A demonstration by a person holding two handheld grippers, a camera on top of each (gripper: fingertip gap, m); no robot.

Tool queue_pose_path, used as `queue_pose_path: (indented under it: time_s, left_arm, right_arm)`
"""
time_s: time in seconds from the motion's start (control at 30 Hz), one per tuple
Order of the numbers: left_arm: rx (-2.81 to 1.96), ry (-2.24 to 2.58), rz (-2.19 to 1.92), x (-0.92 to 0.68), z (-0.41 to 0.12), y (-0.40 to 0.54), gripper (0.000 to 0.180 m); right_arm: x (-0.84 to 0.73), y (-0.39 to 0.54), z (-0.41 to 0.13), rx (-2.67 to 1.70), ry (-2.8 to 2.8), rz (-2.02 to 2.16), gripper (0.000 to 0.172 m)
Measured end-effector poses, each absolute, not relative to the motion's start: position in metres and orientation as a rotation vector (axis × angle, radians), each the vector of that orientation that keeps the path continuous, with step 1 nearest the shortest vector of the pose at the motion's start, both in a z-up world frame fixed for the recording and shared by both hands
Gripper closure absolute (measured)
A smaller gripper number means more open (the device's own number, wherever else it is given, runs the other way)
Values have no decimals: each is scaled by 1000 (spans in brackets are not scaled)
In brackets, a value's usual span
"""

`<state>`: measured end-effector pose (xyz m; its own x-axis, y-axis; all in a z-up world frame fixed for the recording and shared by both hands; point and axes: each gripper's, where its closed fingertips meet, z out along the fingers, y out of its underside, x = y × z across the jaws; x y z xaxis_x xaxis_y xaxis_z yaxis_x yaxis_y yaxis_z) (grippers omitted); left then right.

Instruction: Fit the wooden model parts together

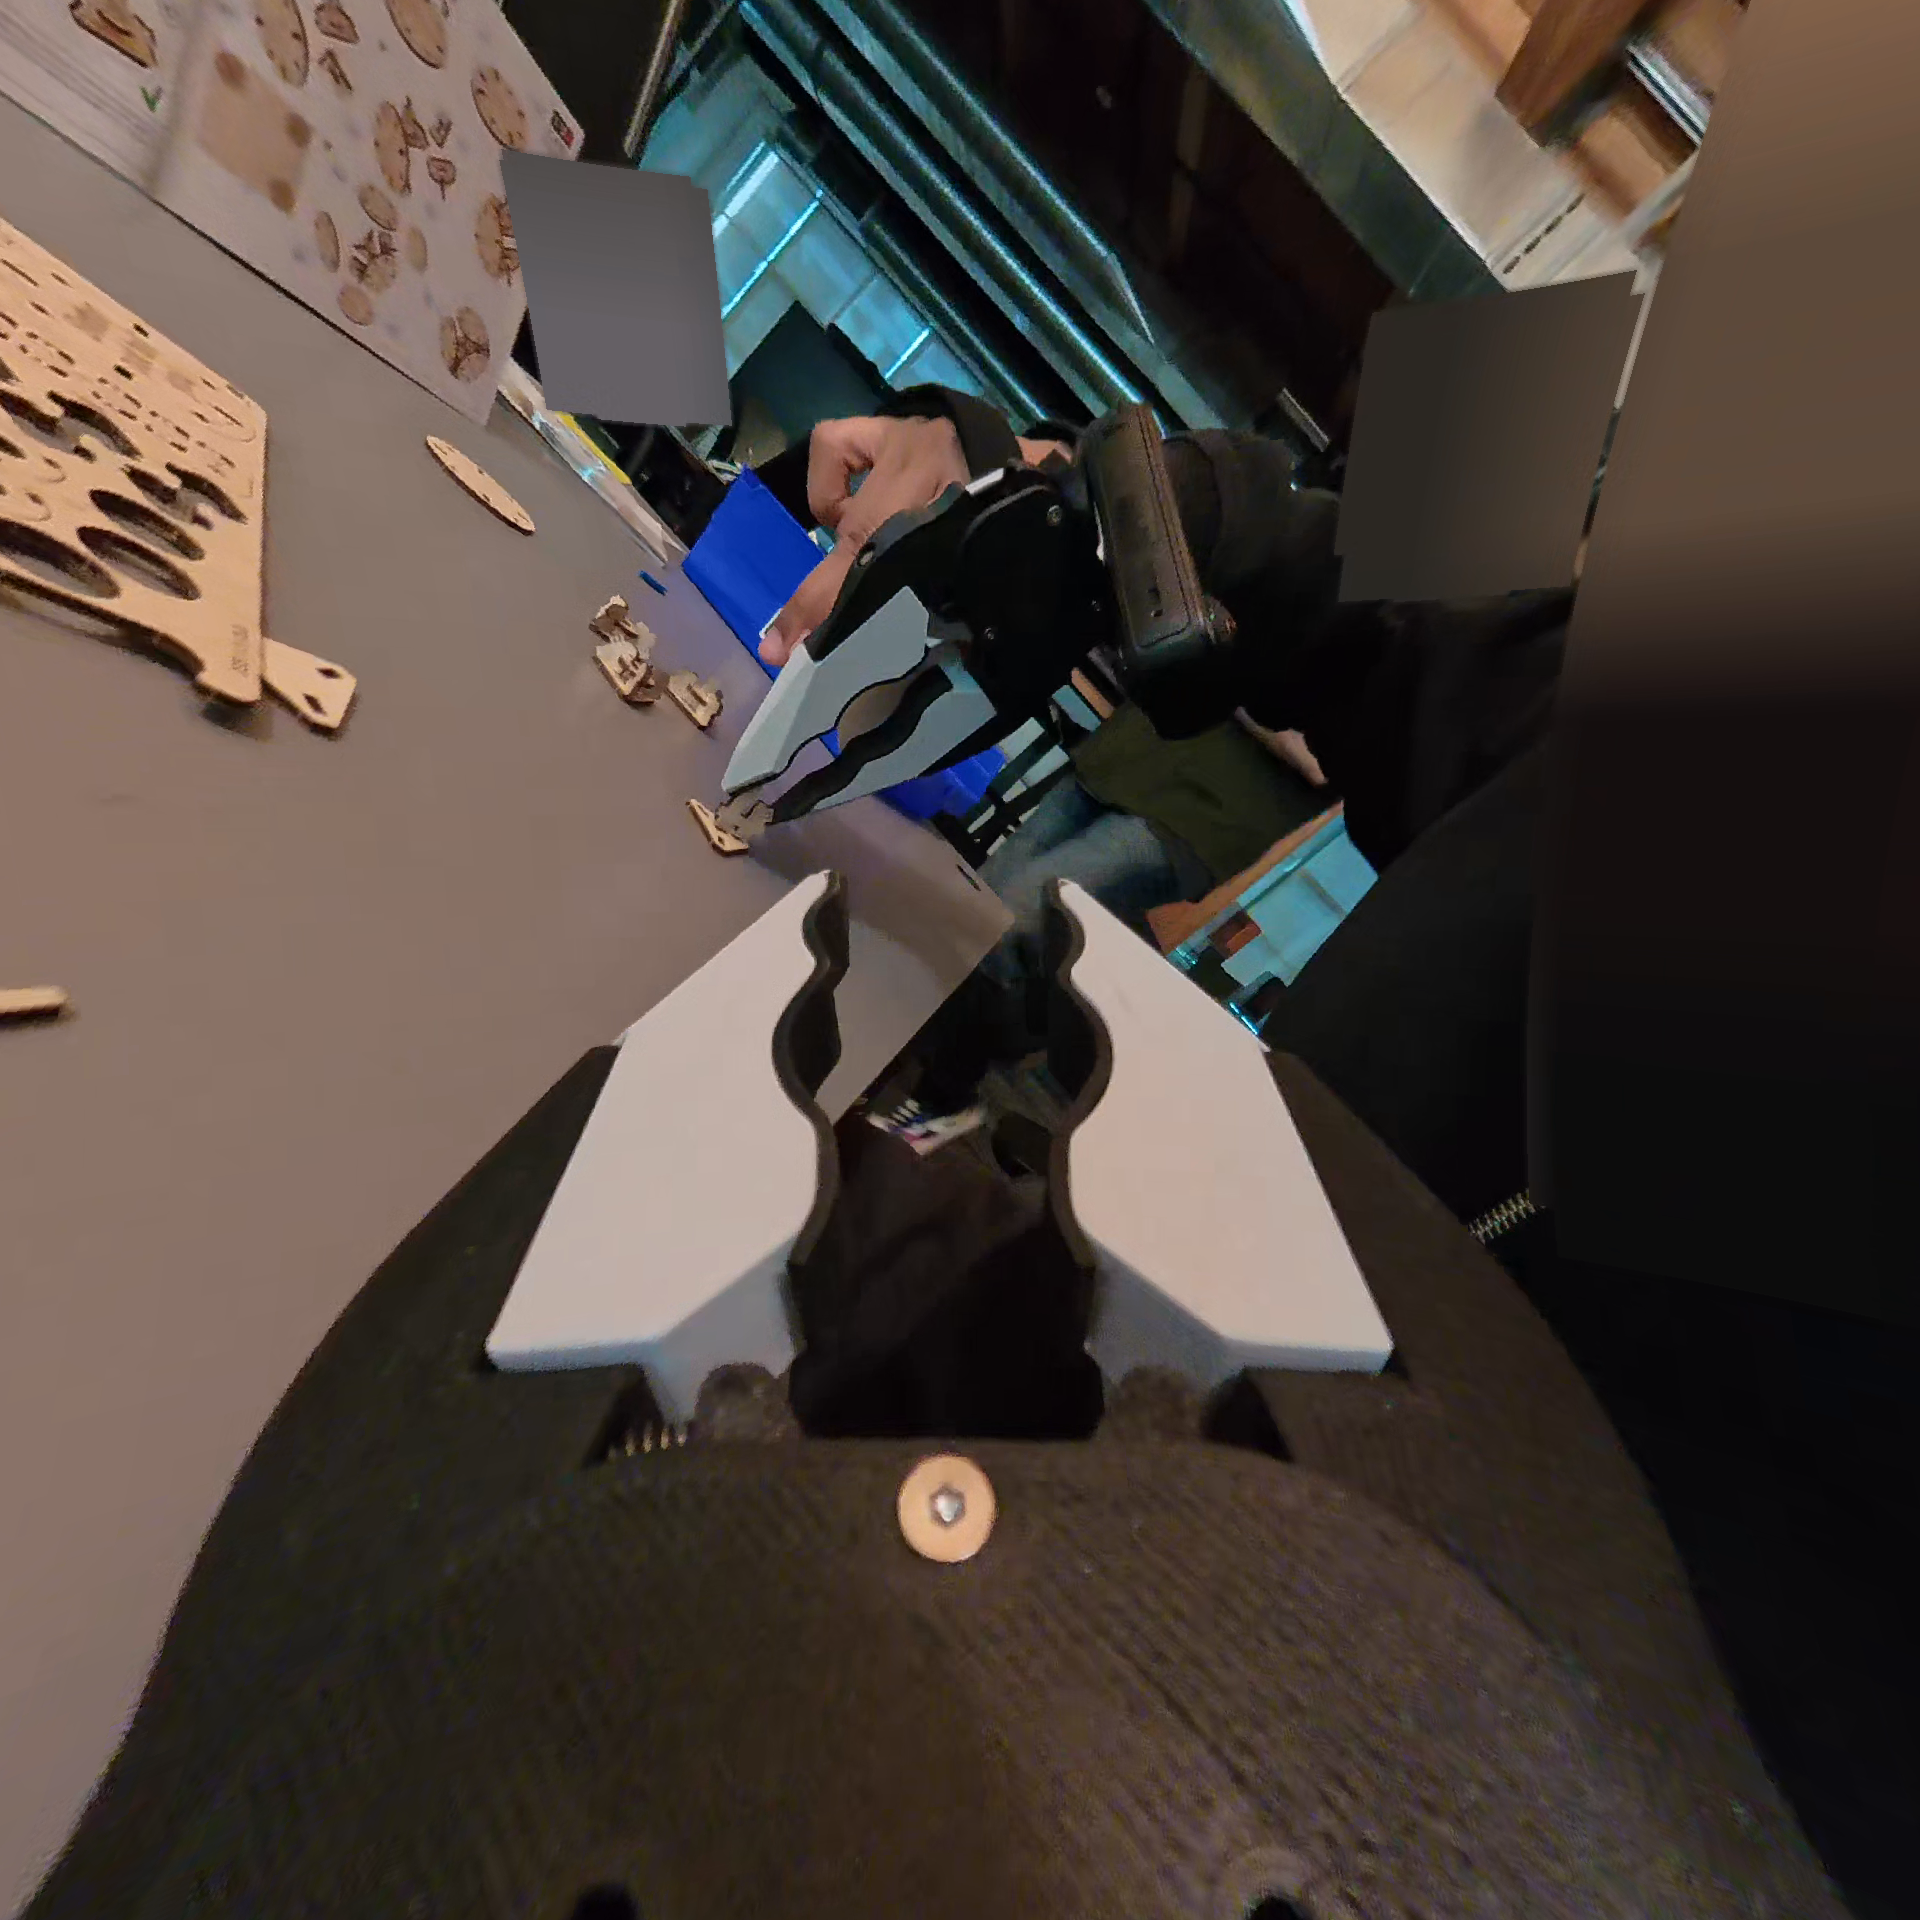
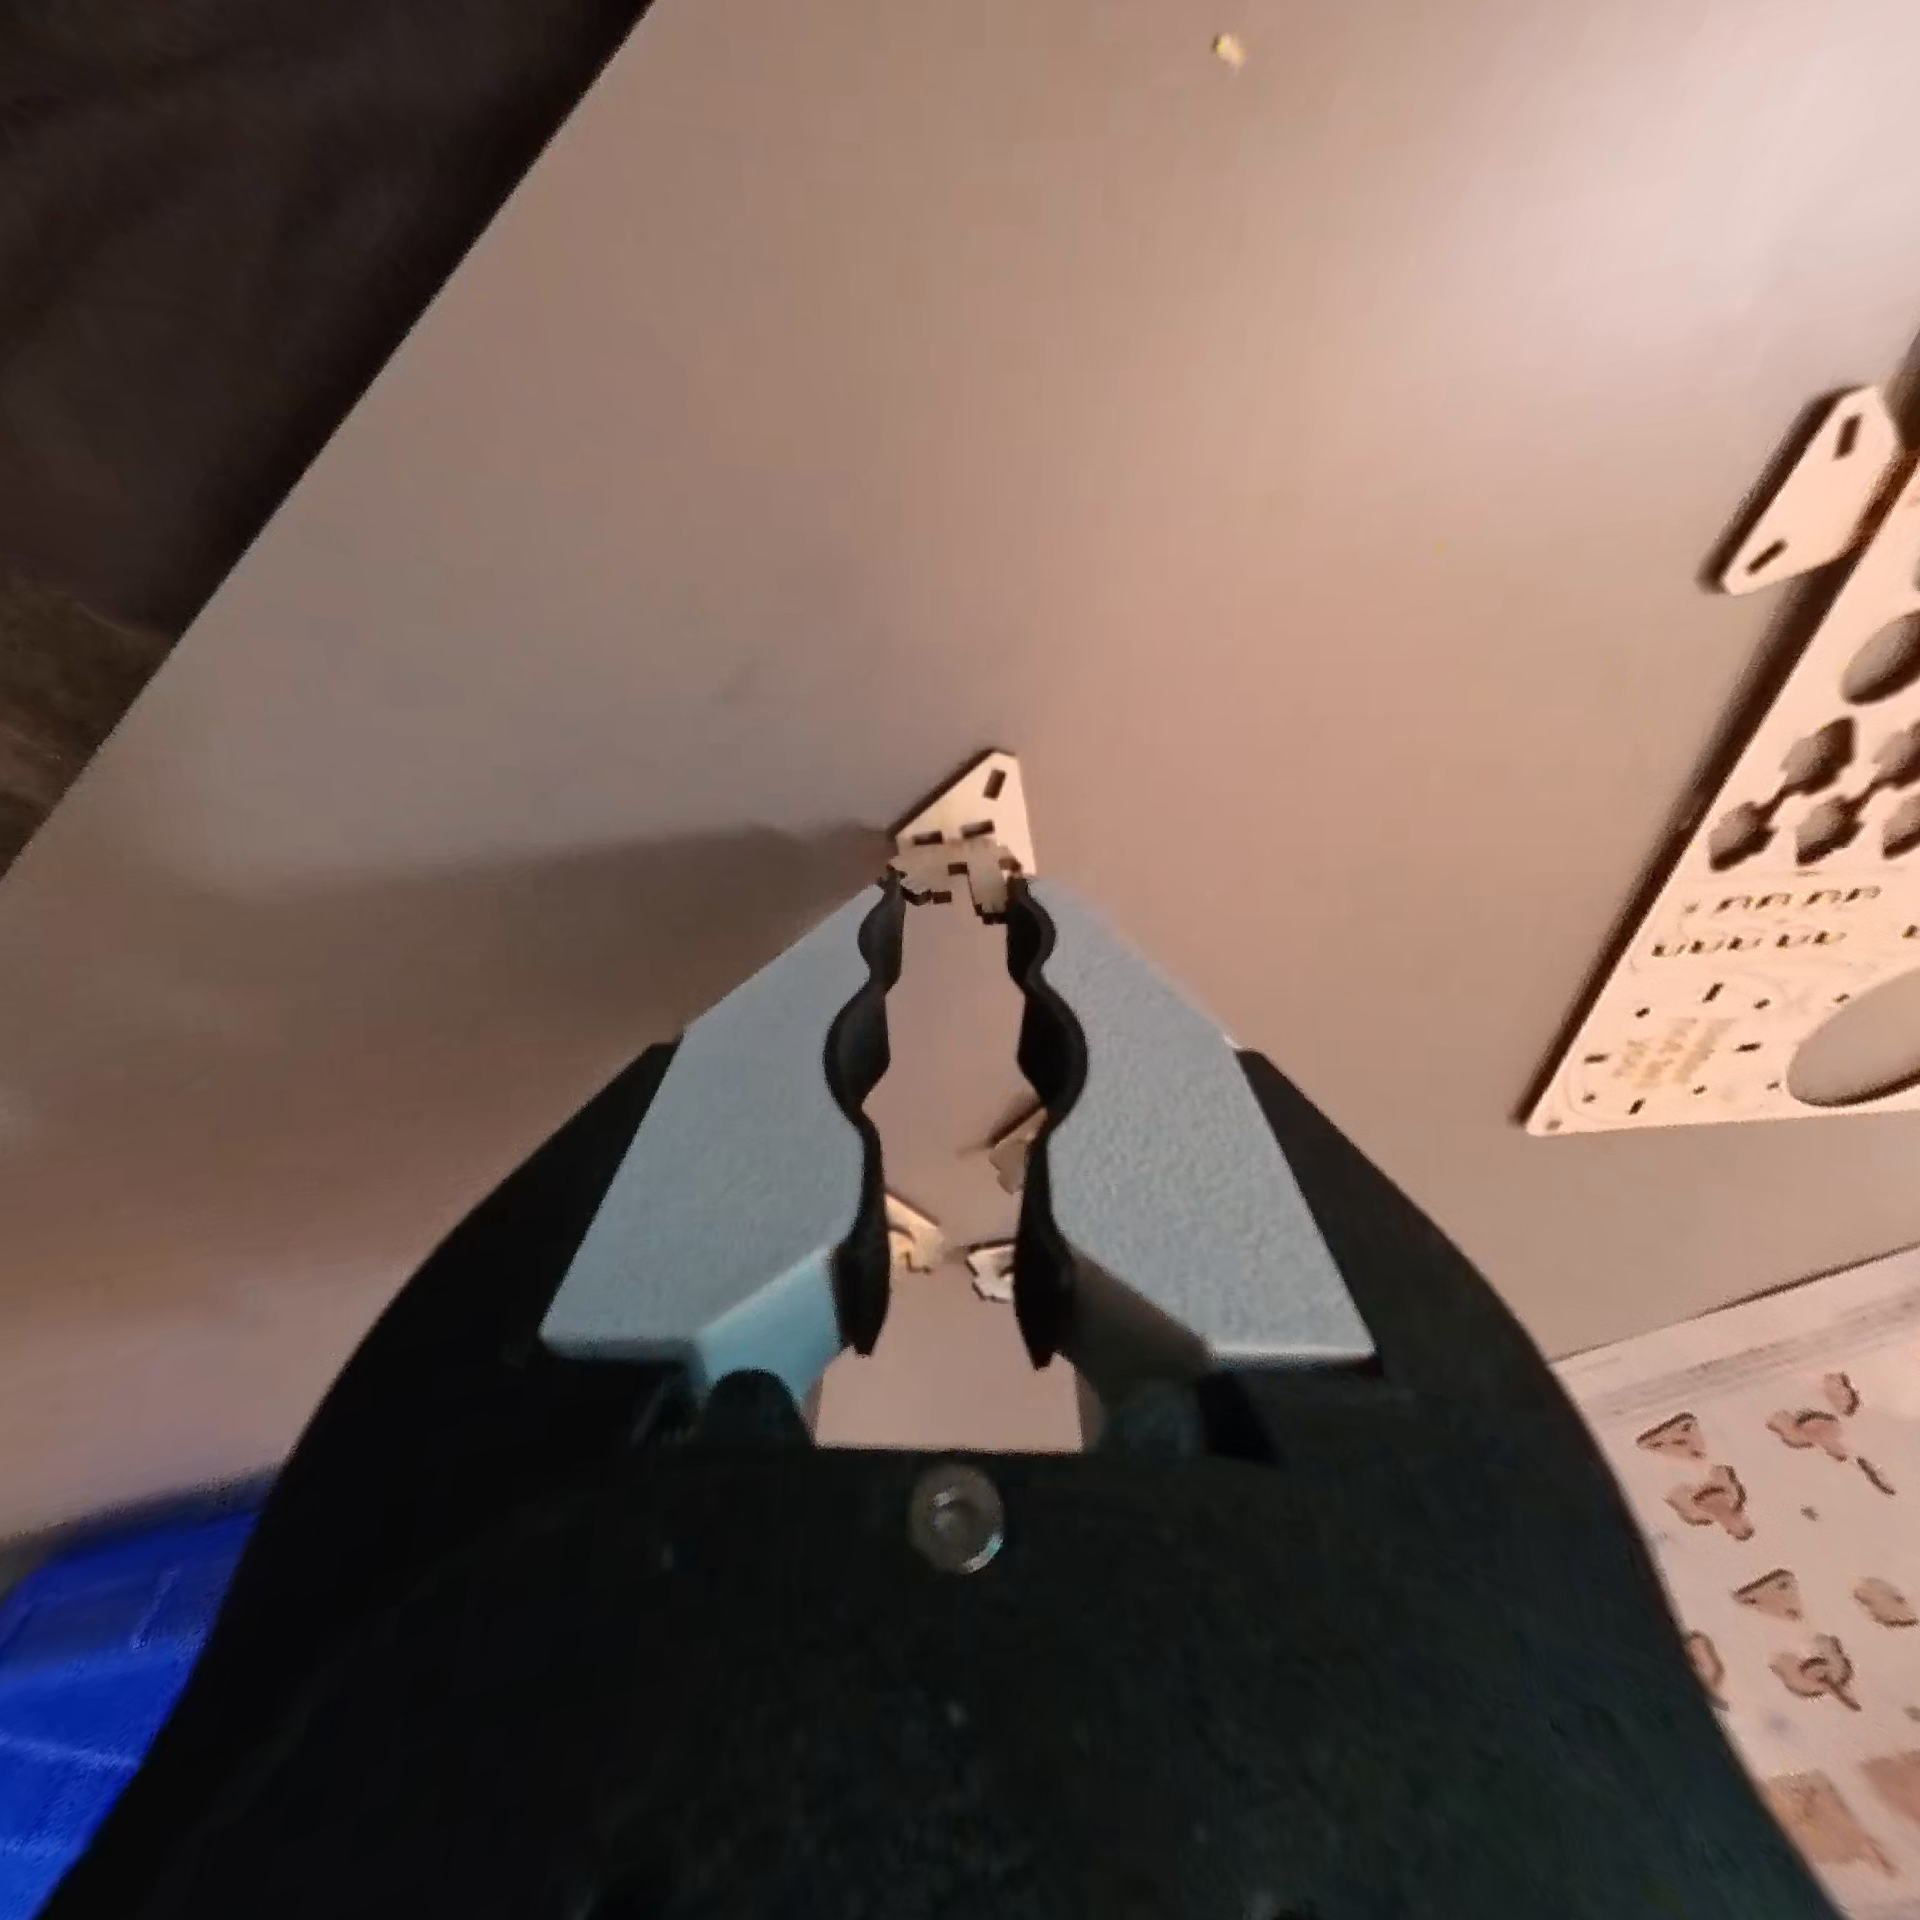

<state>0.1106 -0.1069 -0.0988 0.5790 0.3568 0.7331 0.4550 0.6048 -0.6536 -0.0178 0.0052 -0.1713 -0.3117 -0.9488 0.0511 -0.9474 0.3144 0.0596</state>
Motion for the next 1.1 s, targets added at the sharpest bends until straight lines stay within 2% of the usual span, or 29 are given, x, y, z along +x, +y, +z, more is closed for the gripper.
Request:
queue_pose_path:
  time_s: [0.47,1.1]
  left_arm:
    - [-929,-994,-97,116,-100,-113,147]
    - [-934,-1002,-111,115,-104,-111,149]
  right_arm:
    - [-19,8,-171,1886,-2384,-221,153]
    - [-17,6,-173,1910,-2350,-193,154]
